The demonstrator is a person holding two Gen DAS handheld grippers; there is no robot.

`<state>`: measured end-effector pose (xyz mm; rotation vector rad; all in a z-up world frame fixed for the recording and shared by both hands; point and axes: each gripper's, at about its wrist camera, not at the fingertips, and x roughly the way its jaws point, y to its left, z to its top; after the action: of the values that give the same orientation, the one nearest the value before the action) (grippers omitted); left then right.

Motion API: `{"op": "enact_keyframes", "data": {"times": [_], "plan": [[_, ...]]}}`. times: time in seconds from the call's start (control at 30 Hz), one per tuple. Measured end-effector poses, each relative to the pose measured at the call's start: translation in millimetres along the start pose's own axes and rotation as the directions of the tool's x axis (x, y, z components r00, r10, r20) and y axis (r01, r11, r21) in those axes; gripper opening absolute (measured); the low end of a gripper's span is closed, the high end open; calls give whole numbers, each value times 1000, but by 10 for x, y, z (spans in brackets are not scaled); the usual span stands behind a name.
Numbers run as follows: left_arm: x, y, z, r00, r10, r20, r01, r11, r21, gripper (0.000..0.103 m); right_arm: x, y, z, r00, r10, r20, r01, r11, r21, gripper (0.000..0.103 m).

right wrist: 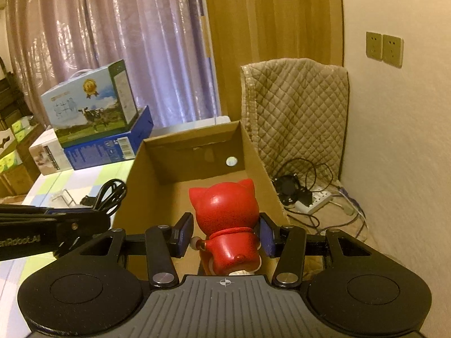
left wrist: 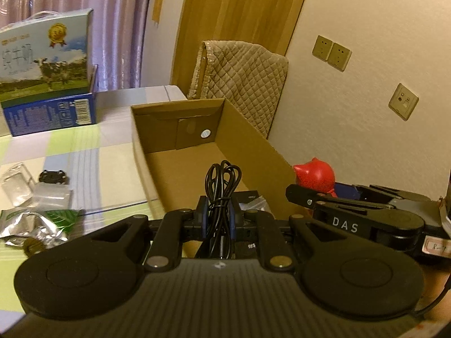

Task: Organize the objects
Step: 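Carry the cable into the cardboard box with the left tool while the right tool places the figurine there, then open both tools and move them back over the table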

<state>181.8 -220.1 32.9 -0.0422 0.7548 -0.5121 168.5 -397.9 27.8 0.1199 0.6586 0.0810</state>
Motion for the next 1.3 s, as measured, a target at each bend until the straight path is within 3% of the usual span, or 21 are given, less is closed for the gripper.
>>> {"op": "enact_keyframes", "data": {"times": [0.23,0.77,0.87,1.3], "plan": [[148,119,15,1000,19,11,-19,1000,-23,20,87,-16,2,1000,17,-10,-17,1000,20,46],[-328,588,-144,994,102,42,-97,988,-117,26,310,314,188,992,130,4,-130,990,49,50],[-355,669,-199,990,137,30,-133,984,-116,26,279,323,211,993,118,26,-120,991,63,58],[-724,1004,-497,982,186,30,-178,970,-164,30,-143,497,5,992,122,27,-124,988,95,59]]}}
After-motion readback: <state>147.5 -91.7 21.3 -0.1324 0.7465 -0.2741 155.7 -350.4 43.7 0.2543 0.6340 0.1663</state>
